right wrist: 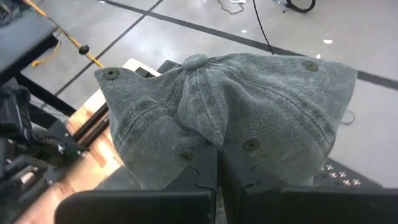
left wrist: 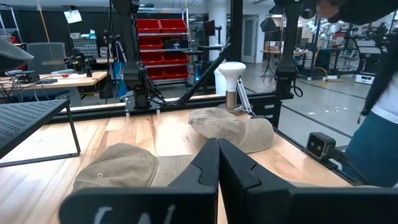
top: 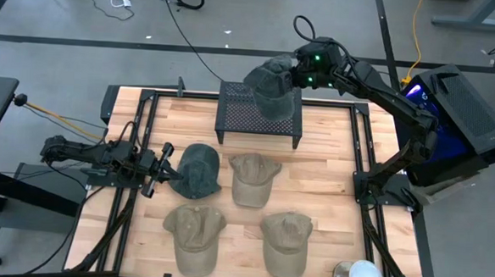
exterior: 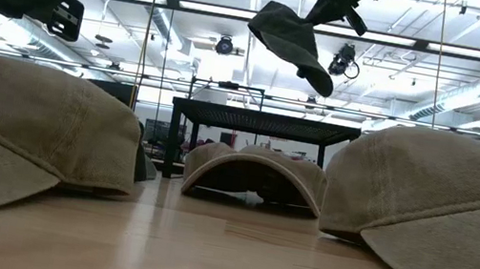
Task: Pick & Place hat
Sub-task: Put the right black cap on the shelf
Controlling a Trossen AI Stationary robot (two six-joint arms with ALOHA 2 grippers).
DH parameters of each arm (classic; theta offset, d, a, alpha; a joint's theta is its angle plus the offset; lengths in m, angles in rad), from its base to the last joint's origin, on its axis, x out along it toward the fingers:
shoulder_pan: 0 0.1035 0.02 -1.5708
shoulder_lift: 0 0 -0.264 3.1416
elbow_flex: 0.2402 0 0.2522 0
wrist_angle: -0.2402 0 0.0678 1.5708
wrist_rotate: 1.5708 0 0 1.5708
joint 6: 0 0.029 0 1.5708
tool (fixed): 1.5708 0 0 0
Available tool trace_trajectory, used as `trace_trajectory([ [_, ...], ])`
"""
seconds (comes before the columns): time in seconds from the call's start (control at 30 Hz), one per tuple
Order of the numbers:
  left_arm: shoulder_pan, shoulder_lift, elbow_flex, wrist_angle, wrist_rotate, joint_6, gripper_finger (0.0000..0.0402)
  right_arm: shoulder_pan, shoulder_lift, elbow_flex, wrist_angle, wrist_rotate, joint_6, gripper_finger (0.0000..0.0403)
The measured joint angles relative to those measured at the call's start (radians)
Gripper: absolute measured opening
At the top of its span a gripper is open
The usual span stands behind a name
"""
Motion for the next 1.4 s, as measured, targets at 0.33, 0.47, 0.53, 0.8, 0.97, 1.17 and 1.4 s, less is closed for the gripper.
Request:
trace_trajectory([
  [0.33, 0.0, 0.0, 0.0, 0.0, 0.0, 0.0, 0.0003, 0.0, 0.0, 0.0, -0.101, 0.068, 0.248, 0.0003],
  [0.47, 0.0, 0.0, 0.0, 0.0, 0.0, 0.0, 0.0003, 0.0, 0.0, 0.0, -0.145, 0.072, 0.28, 0.0003],
  [0.53, 0.0, 0.0, 0.0, 0.0, 0.0, 0.0, 0.0003, 0.0, 0.0, 0.0, -0.151, 0.074, 0.296, 0.0003],
  [0.8, 0.0, 0.0, 0.0, 0.0, 0.0, 0.0, 0.0003, 0.0, 0.0, 0.0, -0.158, 0.092, 0.382, 0.0003],
  [0.97, 0.0, 0.0, 0.0, 0.0, 0.0, 0.0, 0.0003, 0.004, 0.0, 0.0, -0.191, 0.125, 0.448, 0.0003],
  [1.17, 0.0, 0.0, 0.0, 0.0, 0.0, 0.0, 0.0003, 0.029, 0.0, -0.07, -0.171, 0.142, 0.515, 0.0004],
  [1.4, 0.0, 0.0, 0.0, 0.0, 0.0, 0.0, 0.0003, 0.037, 0.001, -0.204, -0.055, 0.156, 0.586, 0.0003],
])
